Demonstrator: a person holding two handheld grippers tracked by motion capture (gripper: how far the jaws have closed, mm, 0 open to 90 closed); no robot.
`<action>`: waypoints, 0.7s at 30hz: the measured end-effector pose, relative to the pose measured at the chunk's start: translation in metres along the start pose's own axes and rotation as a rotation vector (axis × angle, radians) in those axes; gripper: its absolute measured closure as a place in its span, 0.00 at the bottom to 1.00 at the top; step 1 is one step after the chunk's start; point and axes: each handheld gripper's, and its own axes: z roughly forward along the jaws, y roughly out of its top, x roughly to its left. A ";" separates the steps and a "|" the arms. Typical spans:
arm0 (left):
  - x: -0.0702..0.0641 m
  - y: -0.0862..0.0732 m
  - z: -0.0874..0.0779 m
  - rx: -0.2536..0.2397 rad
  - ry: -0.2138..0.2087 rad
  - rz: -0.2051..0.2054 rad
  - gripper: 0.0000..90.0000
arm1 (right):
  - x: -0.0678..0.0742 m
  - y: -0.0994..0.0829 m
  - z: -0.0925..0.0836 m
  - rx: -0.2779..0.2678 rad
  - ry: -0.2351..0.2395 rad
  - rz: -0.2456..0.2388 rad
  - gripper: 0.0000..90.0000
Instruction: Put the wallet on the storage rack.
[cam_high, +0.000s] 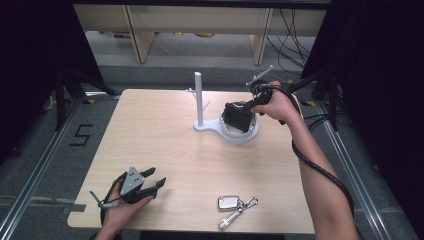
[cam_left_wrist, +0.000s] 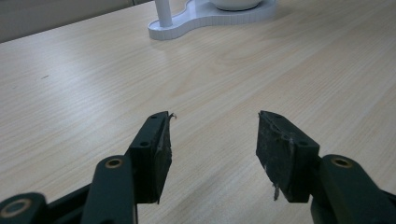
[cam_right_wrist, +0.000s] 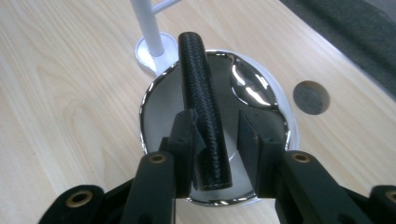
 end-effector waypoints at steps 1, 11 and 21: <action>0.000 0.000 -0.001 0.008 0.003 0.007 0.49 | 0.003 0.000 -0.002 0.010 0.002 0.020 0.75; 0.000 0.001 0.000 -0.002 0.000 0.007 0.49 | 0.005 0.000 -0.014 -0.070 -0.080 -0.004 0.69; -0.001 0.002 0.000 -0.002 0.000 0.012 0.49 | 0.015 -0.019 -0.034 -0.077 -0.091 0.025 0.65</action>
